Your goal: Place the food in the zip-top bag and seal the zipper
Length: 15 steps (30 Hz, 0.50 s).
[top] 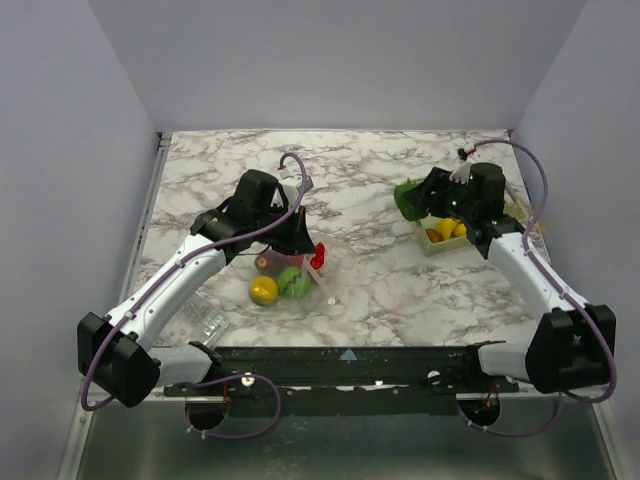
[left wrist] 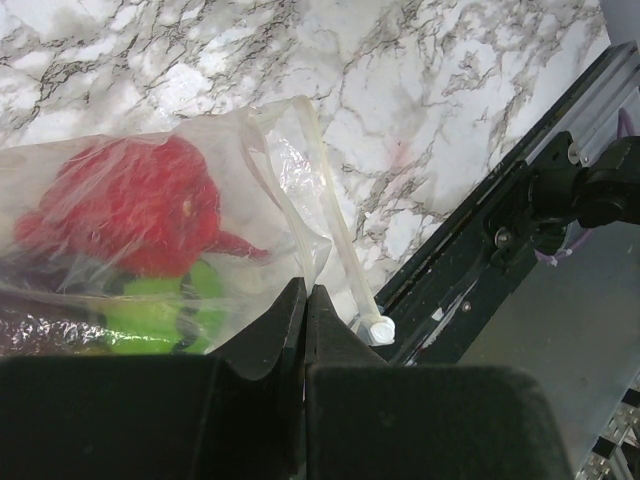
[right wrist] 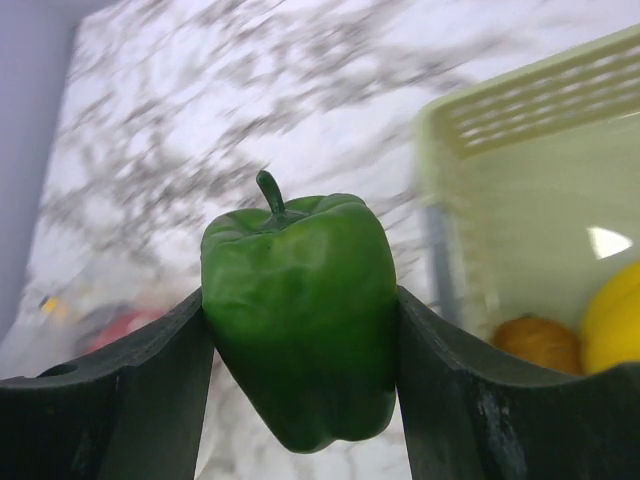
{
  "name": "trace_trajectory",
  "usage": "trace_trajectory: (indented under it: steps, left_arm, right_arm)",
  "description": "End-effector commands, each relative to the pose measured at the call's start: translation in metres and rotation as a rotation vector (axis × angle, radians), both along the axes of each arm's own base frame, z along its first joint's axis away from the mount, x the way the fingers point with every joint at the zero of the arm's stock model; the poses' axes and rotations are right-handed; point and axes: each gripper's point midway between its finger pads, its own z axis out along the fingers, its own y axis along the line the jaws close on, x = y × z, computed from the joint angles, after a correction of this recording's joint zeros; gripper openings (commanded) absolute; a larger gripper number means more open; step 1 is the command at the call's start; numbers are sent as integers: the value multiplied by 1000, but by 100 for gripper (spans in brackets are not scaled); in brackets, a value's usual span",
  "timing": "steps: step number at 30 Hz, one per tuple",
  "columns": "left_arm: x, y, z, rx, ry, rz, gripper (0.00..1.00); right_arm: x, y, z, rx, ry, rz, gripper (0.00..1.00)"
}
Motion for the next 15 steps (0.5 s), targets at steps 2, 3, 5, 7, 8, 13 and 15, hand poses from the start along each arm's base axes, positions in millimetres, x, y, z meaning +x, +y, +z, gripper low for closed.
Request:
trace_trajectory:
  steps: [2, 3, 5, 7, 8, 13, 15]
  left_arm:
    - [-2, -2, 9, -34, -11, -15, 0]
    - [-2, -3, 9, -35, -11, -15, 0]
    - [-3, -3, 10, -38, -12, -16, 0]
    - [-4, -3, 10, -42, -10, -18, 0]
    - [-3, -3, 10, -42, -11, -17, 0]
    - [-4, -2, 12, -43, -20, -15, 0]
    - [-3, -2, 12, -42, -23, -13, 0]
  right_arm:
    - [-77, 100, 38, 225, -106, 451, 31]
    - [-90, 114, 42, 234, -128, 512, 32]
    - [-115, 139, 44, 239, -157, 615, 32]
    - [-136, 159, 38, 258, -156, 693, 32]
    - [-143, 165, 35, 271, -157, 717, 32]
    - [-163, 188, 2, 267, -77, 783, 32]
    - [-169, 199, -8, 258, -58, 804, 32]
